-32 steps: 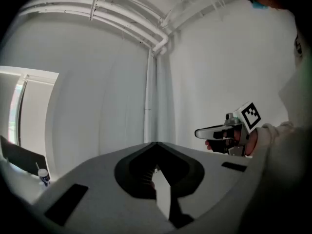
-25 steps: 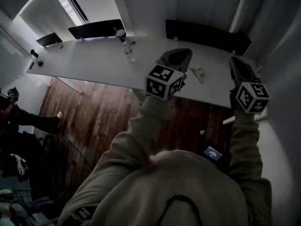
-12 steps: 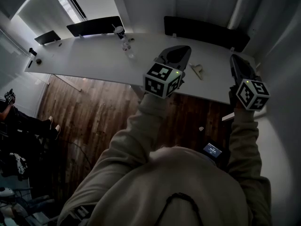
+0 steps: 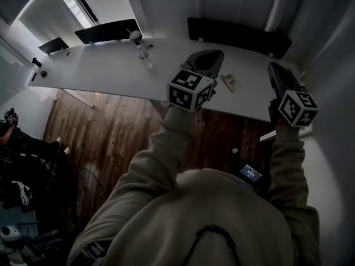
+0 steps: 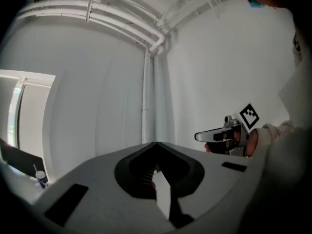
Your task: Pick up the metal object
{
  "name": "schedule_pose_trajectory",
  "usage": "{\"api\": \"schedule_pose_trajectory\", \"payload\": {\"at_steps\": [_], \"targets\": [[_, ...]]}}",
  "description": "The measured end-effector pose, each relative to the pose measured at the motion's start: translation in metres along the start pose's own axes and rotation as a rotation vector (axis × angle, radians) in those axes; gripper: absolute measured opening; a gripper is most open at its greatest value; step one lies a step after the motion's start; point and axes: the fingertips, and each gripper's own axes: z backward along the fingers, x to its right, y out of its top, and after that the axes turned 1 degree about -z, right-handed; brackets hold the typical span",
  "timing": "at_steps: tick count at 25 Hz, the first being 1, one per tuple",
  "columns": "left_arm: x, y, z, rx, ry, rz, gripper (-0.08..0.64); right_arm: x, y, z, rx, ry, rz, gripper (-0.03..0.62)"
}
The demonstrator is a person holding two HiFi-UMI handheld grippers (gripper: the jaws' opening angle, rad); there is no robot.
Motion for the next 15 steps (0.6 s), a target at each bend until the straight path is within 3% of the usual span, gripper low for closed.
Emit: {"api": "schedule_pose_trajectory", "payload": {"at_steps": [10,15], "targets": [[0.015,-0.005,-0.005,-0.013,0.014,-0.002,-0.005,0.005,-0.003,0.011,0.0,0.05,0.005,0.02],[0.027,-0.009,-0.022,-0.042,-0.013,-0.015,-0.005,0.019,-0.009,0.012,0.014,0.062,-0.053,0.02]]}}
